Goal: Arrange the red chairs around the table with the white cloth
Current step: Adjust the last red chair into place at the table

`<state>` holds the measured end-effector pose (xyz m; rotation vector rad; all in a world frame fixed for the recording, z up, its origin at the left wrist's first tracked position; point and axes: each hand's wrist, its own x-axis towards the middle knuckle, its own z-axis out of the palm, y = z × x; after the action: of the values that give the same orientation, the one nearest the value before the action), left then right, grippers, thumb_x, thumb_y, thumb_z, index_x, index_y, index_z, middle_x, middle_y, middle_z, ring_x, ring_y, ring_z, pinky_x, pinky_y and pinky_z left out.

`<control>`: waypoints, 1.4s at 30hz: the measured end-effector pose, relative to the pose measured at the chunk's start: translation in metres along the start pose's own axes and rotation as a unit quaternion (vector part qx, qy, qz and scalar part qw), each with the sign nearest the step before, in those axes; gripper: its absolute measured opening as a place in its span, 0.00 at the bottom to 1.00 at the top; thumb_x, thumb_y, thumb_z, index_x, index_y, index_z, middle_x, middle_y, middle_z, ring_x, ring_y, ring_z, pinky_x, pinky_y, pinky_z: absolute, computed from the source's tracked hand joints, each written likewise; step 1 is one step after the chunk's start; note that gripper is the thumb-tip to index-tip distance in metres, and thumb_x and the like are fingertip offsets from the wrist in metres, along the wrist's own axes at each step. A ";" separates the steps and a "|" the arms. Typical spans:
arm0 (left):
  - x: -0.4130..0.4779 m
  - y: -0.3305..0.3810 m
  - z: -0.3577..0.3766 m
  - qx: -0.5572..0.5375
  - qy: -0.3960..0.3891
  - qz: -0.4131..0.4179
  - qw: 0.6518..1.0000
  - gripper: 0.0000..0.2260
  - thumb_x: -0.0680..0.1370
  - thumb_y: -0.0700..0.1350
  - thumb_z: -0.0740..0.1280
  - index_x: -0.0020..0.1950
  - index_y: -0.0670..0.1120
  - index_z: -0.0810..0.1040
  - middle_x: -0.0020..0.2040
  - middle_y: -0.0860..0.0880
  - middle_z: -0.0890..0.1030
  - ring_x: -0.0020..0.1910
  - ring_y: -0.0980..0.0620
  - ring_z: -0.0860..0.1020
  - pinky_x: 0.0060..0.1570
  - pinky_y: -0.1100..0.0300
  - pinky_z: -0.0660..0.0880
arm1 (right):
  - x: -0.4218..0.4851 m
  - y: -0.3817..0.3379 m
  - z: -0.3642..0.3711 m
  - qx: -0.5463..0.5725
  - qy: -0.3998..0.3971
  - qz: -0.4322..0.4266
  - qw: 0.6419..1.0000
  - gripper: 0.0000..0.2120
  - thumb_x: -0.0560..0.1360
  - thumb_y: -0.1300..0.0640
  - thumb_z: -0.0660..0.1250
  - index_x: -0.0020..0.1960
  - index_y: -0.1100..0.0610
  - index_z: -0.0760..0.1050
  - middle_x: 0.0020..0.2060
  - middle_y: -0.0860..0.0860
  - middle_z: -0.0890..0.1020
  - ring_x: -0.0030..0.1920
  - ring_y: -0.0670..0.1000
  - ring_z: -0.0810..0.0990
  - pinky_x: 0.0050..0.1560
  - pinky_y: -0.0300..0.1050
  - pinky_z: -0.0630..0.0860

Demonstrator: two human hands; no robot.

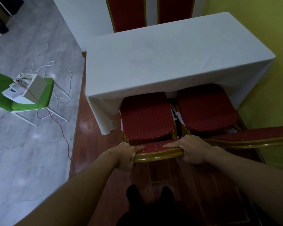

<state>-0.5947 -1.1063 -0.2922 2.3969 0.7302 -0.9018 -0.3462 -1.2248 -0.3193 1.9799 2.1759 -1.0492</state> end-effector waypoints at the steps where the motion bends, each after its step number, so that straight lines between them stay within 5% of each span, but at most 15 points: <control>1: 0.000 -0.001 0.001 -0.009 -0.001 -0.002 1.000 0.34 0.78 0.47 0.63 0.81 0.53 0.52 0.77 0.43 0.65 0.73 0.41 0.65 0.72 0.50 0.59 | 0.001 0.001 0.000 -0.002 0.002 -0.003 1.000 0.26 0.79 0.53 0.66 0.73 0.35 0.67 0.35 0.39 0.79 0.34 0.42 0.79 0.44 0.39 0.79; 10: 0.003 -0.009 0.008 -0.106 -0.027 0.009 0.994 0.40 0.77 0.40 0.63 0.80 0.62 0.45 0.81 0.48 0.52 0.79 0.43 0.53 0.76 0.41 0.52 | 0.004 0.009 0.010 -0.021 0.018 -0.013 1.000 0.28 0.78 0.51 0.66 0.74 0.33 0.64 0.51 0.40 0.84 0.42 0.43 0.82 0.48 0.43 0.79; 14: 0.003 -0.008 0.006 -0.106 -0.034 0.015 0.994 0.41 0.77 0.40 0.64 0.80 0.62 0.43 0.82 0.51 0.48 0.80 0.44 0.49 0.76 0.41 0.50 | 0.004 0.009 0.009 -0.053 -0.009 -0.021 0.998 0.29 0.79 0.49 0.65 0.77 0.34 0.60 0.74 0.40 0.70 0.69 0.49 0.74 0.66 0.59 0.74; 16: 0.002 -0.008 0.005 -0.112 -0.039 0.013 0.993 0.41 0.77 0.39 0.64 0.80 0.63 0.44 0.82 0.51 0.49 0.79 0.43 0.51 0.76 0.42 0.52 | 0.005 0.010 0.009 -0.055 -0.017 -0.025 0.998 0.30 0.79 0.48 0.65 0.77 0.33 0.58 0.76 0.40 0.67 0.71 0.50 0.73 0.67 0.60 0.73; 20: -0.001 -0.003 0.000 -0.111 -0.027 0.003 0.993 0.39 0.77 0.38 0.64 0.80 0.62 0.49 0.78 0.47 0.61 0.73 0.42 0.65 0.69 0.49 0.64 | 0.006 0.012 0.007 -0.027 -0.009 -0.029 0.999 0.29 0.78 0.50 0.65 0.75 0.32 0.61 0.64 0.40 0.79 0.49 0.45 0.82 0.52 0.47 0.80; 24: -0.001 0.000 0.000 -0.104 -0.024 -0.005 0.994 0.39 0.76 0.39 0.63 0.80 0.63 0.50 0.75 0.46 0.66 0.68 0.42 0.71 0.65 0.51 0.68 | 0.006 0.013 0.007 -0.031 -0.006 -0.019 0.999 0.28 0.78 0.51 0.65 0.73 0.31 0.63 0.39 0.39 0.81 0.34 0.42 0.78 0.35 0.34 0.69; 29: -0.005 0.004 0.000 -0.110 -0.023 -0.004 0.994 0.38 0.77 0.38 0.63 0.80 0.61 0.51 0.71 0.44 0.71 0.65 0.40 0.73 0.64 0.47 0.70 | 0.002 0.011 0.008 -0.014 0.000 -0.019 1.000 0.27 0.78 0.53 0.64 0.74 0.34 0.66 0.34 0.41 0.81 0.30 0.41 0.77 0.32 0.29 0.61; 33: -0.004 0.005 0.005 -0.109 -0.016 -0.019 0.994 0.38 0.76 0.40 0.64 0.79 0.64 0.51 0.71 0.45 0.71 0.64 0.40 0.74 0.62 0.49 0.71 | -0.001 0.007 0.004 -0.016 0.001 -0.021 1.000 0.26 0.79 0.54 0.64 0.74 0.36 0.67 0.29 0.35 0.71 0.27 0.40 0.73 0.30 0.28 0.60; 42: 0.007 -0.003 0.009 -0.107 -0.010 -0.034 0.994 0.38 0.75 0.41 0.63 0.79 0.64 0.51 0.63 0.52 0.75 0.52 0.50 0.75 0.52 0.58 0.70 | 0.004 0.013 0.007 -0.008 -0.001 -0.012 1.000 0.26 0.78 0.50 0.66 0.74 0.36 0.67 0.27 0.40 0.75 0.27 0.43 0.76 0.32 0.39 0.78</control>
<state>-0.5963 -1.1077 -0.3039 2.1841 0.8613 -0.8276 -0.3379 -1.2248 -0.3322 1.9514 2.2045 -1.0324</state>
